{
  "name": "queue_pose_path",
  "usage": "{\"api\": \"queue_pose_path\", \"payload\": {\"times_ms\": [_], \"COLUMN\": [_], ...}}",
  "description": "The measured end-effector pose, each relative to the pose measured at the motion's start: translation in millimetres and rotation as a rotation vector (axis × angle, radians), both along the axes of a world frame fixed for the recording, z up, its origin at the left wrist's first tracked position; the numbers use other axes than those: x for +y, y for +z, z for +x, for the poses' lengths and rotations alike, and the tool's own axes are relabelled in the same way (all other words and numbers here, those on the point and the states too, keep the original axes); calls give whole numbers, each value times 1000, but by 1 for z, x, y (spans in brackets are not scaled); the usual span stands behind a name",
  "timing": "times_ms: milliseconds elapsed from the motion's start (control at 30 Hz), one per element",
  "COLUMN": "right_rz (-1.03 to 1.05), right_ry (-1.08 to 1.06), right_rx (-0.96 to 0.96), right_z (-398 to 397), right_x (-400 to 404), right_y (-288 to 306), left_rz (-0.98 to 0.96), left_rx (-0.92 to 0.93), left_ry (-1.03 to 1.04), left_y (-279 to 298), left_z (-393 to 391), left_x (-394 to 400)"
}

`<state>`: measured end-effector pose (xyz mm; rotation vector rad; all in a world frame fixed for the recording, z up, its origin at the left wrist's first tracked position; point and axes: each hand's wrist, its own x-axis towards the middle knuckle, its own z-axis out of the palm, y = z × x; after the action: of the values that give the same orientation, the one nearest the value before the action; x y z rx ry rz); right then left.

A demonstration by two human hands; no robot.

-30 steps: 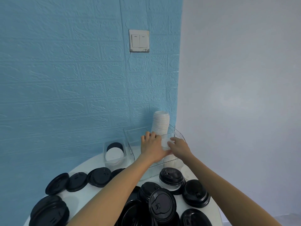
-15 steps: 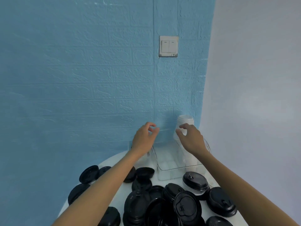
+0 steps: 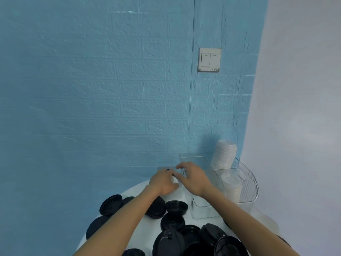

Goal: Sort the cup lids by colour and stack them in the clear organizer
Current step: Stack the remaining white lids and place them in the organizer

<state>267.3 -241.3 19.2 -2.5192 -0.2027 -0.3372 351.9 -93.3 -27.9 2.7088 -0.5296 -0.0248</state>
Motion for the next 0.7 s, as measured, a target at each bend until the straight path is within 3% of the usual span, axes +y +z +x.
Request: {"api": "queue_pose_path", "payload": {"times_ms": [133,367,467,700], "right_rz": [-79,-99,-3,143], "right_ry": [-8,-5,12,52], "right_rx": [17,30,13,-7], "right_z": [9,10,7,4], "right_x": [5,6,3,-2], "right_y": [-9,-20,-22,-3], "left_rz": [141,201,46,-561], "left_rx": [29,-7,-24,15], "left_ry": [-25,27,52,153], "left_y": [6,23,21,52], "left_z": [3,8,8,3], "left_x": [-10,-17,-8,24]}}
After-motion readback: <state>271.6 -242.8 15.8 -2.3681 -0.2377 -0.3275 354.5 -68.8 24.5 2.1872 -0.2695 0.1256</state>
